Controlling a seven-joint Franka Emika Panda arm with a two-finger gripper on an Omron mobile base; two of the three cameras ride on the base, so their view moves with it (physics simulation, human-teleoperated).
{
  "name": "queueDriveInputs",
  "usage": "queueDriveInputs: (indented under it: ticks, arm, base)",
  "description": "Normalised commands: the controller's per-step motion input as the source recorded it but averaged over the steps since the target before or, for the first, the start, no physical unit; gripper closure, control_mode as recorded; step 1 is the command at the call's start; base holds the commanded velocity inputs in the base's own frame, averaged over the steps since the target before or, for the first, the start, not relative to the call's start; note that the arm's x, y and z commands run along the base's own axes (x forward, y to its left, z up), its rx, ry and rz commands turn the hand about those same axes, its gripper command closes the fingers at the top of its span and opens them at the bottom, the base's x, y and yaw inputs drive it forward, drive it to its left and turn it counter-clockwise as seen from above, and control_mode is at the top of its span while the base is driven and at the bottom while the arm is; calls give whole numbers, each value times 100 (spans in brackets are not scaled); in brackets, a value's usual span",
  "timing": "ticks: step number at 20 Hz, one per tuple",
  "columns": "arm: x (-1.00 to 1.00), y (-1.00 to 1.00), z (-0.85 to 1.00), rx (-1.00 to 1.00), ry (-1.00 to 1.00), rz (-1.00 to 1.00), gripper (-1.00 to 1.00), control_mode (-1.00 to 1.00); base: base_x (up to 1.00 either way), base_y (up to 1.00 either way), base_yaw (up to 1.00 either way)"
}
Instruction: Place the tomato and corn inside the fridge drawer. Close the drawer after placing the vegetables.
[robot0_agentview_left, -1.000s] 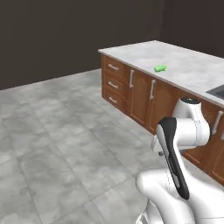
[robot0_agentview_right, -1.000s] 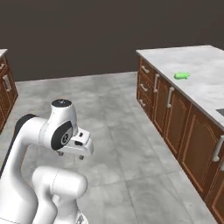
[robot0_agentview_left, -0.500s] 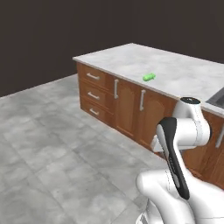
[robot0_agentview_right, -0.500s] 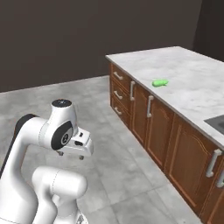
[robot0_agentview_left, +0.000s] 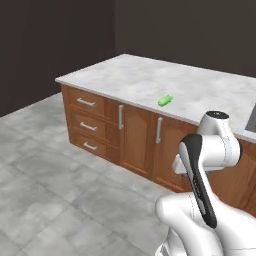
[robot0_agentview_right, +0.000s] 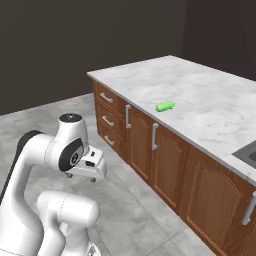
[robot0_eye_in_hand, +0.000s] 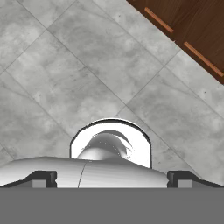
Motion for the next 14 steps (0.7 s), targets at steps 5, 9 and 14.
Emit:
queueDriveInputs:
  ticks: [5,9,14]
  arm:
    - [0,0,0,0,0,0,-100,100]
    - [0,0,0,0,0,0,-100,100]
    - [0,0,0,0,0,0,-100,100]
  base:
    - [100,28,-36]
    - [100,28,-35]
    - [99,14,-37]
